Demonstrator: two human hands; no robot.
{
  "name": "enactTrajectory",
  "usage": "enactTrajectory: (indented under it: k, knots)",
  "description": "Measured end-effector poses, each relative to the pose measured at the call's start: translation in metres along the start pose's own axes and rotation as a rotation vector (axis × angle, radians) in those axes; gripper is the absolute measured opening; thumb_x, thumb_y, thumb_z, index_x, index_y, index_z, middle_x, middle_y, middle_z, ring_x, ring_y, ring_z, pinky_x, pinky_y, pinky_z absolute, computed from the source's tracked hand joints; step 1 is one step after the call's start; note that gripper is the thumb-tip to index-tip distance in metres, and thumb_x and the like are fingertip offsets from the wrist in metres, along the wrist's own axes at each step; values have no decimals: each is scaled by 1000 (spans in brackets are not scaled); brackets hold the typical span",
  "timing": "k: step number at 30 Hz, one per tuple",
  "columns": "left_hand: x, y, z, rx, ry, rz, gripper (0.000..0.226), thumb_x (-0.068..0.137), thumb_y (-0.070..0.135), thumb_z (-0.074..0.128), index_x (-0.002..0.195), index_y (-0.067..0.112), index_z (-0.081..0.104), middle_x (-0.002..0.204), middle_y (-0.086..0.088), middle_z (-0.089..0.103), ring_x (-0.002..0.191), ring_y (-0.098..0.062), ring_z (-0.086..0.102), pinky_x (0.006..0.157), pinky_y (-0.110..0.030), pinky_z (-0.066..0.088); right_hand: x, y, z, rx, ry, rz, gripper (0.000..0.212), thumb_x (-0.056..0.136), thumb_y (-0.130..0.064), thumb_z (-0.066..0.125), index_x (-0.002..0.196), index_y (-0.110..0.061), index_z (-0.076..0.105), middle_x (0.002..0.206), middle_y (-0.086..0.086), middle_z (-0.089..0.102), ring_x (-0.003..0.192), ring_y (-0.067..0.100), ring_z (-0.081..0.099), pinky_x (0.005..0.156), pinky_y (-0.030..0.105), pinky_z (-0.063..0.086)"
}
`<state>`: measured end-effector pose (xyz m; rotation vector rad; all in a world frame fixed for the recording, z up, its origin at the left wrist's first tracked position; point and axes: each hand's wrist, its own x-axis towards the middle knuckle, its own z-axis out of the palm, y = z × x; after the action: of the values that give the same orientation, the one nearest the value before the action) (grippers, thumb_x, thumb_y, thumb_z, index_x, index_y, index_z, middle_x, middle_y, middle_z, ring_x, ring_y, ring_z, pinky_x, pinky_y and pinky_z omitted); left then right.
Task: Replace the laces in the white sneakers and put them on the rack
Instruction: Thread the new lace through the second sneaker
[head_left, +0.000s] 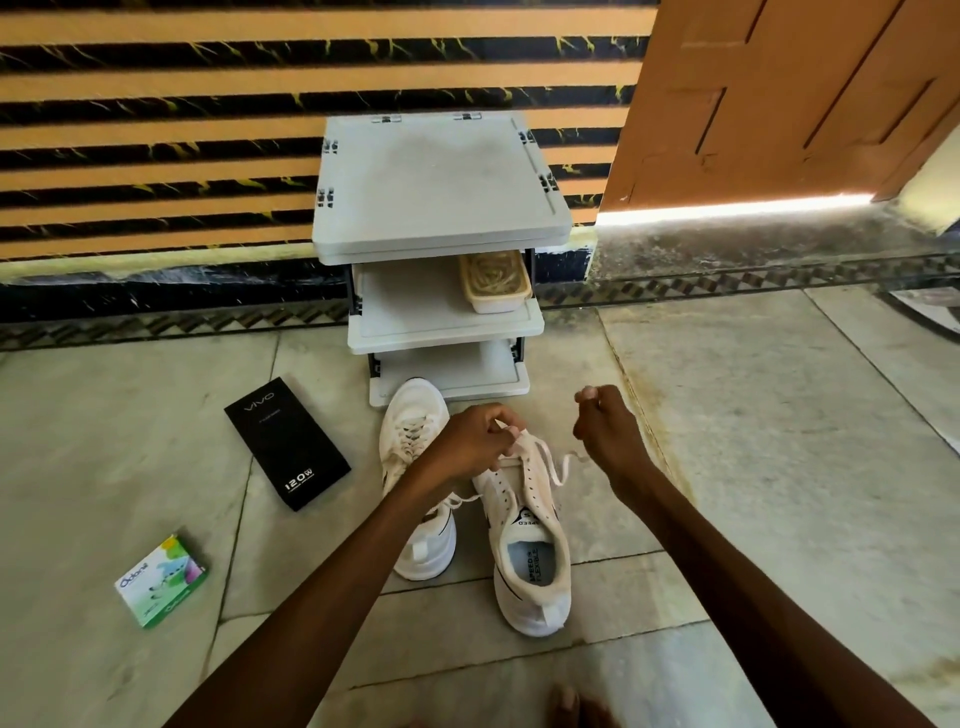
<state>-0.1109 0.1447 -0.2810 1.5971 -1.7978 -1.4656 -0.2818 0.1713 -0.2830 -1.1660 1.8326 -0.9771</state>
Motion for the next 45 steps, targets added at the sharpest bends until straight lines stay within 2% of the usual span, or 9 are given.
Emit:
enactTrajectory:
  k: [4, 7, 14, 17, 20, 24, 33, 39, 45]
  knots:
    - [-3, 2, -5, -144, 33, 38, 20, 98, 11, 49, 104, 14, 69, 73, 2, 63, 55, -12, 54, 66, -25, 45, 6, 8, -15, -170, -365, 235, 27, 95, 7, 35, 75, -5, 48, 66, 8, 44, 57, 16, 38, 51, 26, 29]
    - [-7, 8, -10, -202, 70, 105, 25, 101, 9, 45, 105, 12, 69, 73, -1, 64, 54, -12, 53, 55, -16, 41, 3, 6, -18, -215, -439, 299, 33, 88, 17, 37, 108, 2, 58, 79, 12, 61, 65, 19, 48, 52, 22, 36]
    - [-17, 13, -16, -275, 115, 145, 26, 104, 13, 41, 108, 10, 67, 76, -6, 63, 54, -11, 50, 49, -10, 37, 2, -17, -14, 120, -309, 315, 10, 93, -10, 31, 95, -8, 40, 83, 28, 68, 49, 20, 48, 47, 27, 33]
    - [-19, 16, -22, -284, 131, 158, 25, 103, 13, 44, 103, 15, 68, 73, -2, 63, 51, -6, 48, 51, -12, 39, -4, -30, -14, -146, -304, 70, 9, 103, -15, 38, 109, -9, 39, 86, 13, 62, 54, 11, 45, 43, 16, 34]
    - [-22, 21, -27, -269, 130, 144, 18, 100, 20, 53, 100, 20, 70, 70, 3, 63, 56, -3, 50, 54, -14, 40, -6, -45, -12, -6, -360, 72, 23, 105, -35, 36, 118, -18, 45, 75, -1, 51, 58, 8, 39, 50, 17, 31]
    - [-26, 24, -20, -190, 72, 96, 15, 95, 30, 60, 101, 21, 70, 69, 9, 63, 68, -7, 53, 64, -23, 39, -5, -64, -7, 229, -283, 35, 21, 106, -19, 37, 115, -17, 55, 63, -2, 47, 58, 10, 40, 53, 24, 32]
    - [-46, 35, -13, -373, -301, 150, 25, 99, 35, 54, 115, 23, 68, 70, 10, 45, 56, -6, 28, 47, -14, 23, -9, -88, -8, 197, -198, -209, 25, 106, -28, 37, 113, -13, 57, 67, -3, 52, 54, 6, 44, 48, 20, 39]
    - [-45, 36, -19, -368, -152, 165, 28, 102, 34, 49, 98, 11, 66, 62, 4, 32, 54, -8, 26, 47, -15, 24, -8, -90, -14, 353, -223, -78, 27, 102, -33, 48, 115, -11, 58, 72, -1, 60, 54, 6, 44, 55, 22, 35]
    - [-42, 37, -28, -309, -105, 208, 28, 102, 32, 48, 89, 14, 65, 60, 6, 31, 54, -9, 25, 48, -18, 23, -7, -79, -21, 646, -404, -13, 12, 94, -10, 60, 103, -7, 67, 91, 7, 69, 71, 9, 62, 64, 19, 52]
